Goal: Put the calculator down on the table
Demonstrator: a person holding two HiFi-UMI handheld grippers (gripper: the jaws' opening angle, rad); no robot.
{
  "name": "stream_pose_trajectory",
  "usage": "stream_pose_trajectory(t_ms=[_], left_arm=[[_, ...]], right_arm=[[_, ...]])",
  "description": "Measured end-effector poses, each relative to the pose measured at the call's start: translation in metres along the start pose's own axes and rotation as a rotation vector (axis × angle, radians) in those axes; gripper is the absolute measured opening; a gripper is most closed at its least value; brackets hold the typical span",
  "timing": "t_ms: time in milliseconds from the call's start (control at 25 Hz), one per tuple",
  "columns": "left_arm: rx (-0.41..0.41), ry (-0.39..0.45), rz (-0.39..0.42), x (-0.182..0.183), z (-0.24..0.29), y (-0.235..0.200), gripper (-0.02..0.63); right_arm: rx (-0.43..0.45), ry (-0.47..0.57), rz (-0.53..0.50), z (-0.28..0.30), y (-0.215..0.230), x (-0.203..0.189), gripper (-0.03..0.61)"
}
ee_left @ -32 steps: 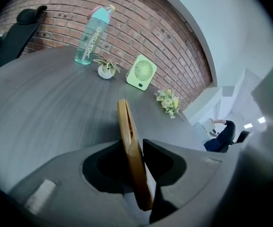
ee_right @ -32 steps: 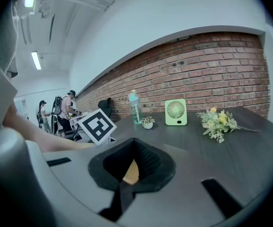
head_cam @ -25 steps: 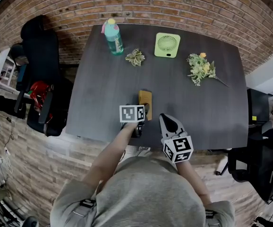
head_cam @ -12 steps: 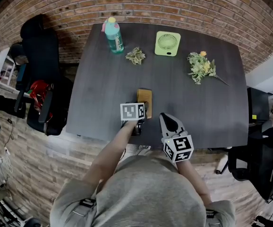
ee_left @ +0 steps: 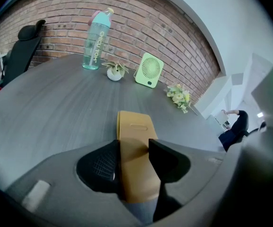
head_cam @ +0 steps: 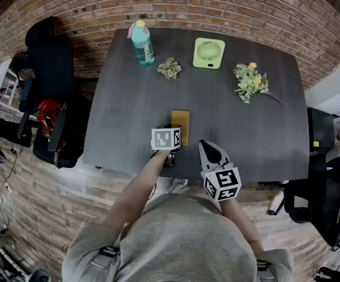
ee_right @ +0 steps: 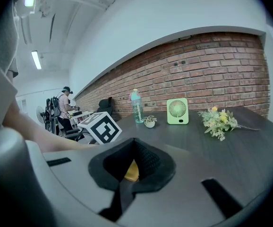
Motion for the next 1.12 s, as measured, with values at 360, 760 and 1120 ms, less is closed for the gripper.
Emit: stream_pose_trajectory(t_ms=[360,760,1120], left_arm=[[0.030,0.035,0.024,-0.002,-0.022,-0.004,0.175],[0.012,0.122,0.057,-0.007,-0.072,0.010,0.095],[-0.027,0.183,0.103,-0.031,-0.130,0.028,0.041]], right_arm=[[-0.011,0.007,-0.002,-0.013,-0.010,-0.003,0.002],[-0.020,0.025,-0.005,-0.039,-0.034,-0.009,0.002],[-0.031,0.036,0.010,-0.076,-0.067,-0.021,0.002]])
Point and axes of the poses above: the fingertips, and each gripper's own axes: z forward along the fingers, y to its right, x out of its top, the point moved 2 cm from there along -z, backward along the fingers, and after that the axes turned 5 degrees about y, right-handed, at the moved point
